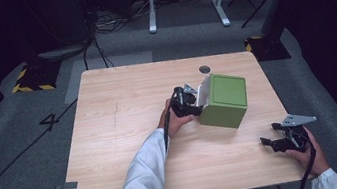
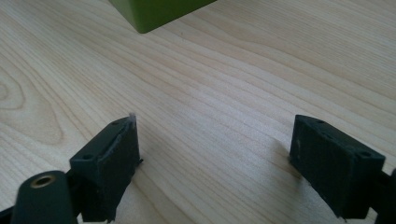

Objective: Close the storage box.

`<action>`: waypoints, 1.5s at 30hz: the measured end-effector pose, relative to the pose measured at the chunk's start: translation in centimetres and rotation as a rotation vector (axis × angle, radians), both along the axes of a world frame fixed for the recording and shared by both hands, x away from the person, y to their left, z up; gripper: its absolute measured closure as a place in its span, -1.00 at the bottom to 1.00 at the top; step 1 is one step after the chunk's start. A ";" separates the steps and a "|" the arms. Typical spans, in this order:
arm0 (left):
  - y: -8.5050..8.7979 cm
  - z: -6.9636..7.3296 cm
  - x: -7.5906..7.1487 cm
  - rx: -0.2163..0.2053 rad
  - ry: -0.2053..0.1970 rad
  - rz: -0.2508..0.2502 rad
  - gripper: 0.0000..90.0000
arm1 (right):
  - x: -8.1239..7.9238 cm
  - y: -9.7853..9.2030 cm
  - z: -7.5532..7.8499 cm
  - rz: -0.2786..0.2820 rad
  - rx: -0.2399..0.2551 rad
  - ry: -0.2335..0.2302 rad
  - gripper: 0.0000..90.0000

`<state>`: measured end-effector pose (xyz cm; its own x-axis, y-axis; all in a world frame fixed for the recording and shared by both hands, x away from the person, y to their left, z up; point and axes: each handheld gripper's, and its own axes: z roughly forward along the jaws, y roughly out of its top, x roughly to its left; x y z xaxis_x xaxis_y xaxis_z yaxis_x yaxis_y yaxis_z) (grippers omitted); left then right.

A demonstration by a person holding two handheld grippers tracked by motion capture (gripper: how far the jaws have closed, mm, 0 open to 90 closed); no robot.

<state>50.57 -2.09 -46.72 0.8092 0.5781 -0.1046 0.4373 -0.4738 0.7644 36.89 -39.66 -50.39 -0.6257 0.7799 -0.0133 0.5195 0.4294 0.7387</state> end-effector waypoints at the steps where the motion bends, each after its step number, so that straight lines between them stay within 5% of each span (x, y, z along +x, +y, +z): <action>1: 0.0 0.0 0.0 0.000 0.000 0.000 -0.09 | 0.0 0.0 0.0 0.000 0.000 0.000 -0.65; 13: 2.0 2.1 -0.5 0.043 -0.081 0.026 -0.26 | 0.0 0.0 0.0 0.000 0.000 0.001 -0.65; 15: 2.5 2.4 -0.7 0.079 -0.103 0.043 -0.33 | 0.0 0.0 0.0 0.000 0.000 0.000 -0.65; 22: 4.3 2.7 -1.2 0.107 -0.115 0.066 -0.41 | 0.0 0.0 0.0 0.000 0.001 0.001 -0.65; 28: 5.8 3.2 -2.1 0.199 -0.140 0.077 -0.49 | 0.0 0.0 0.0 0.000 0.001 0.001 -0.65; 32: 6.4 3.2 -2.4 0.220 -0.143 0.059 -0.53 | 0.0 0.0 0.0 0.000 0.000 0.001 -0.65; 34: 6.6 3.1 -2.9 0.271 -0.169 0.046 -0.58 | 0.0 0.0 0.0 0.000 0.001 0.001 -0.65; 45: 7.9 3.7 -5.2 0.334 -0.219 0.032 -0.58 | 0.0 0.0 0.0 -0.001 0.000 0.001 -0.65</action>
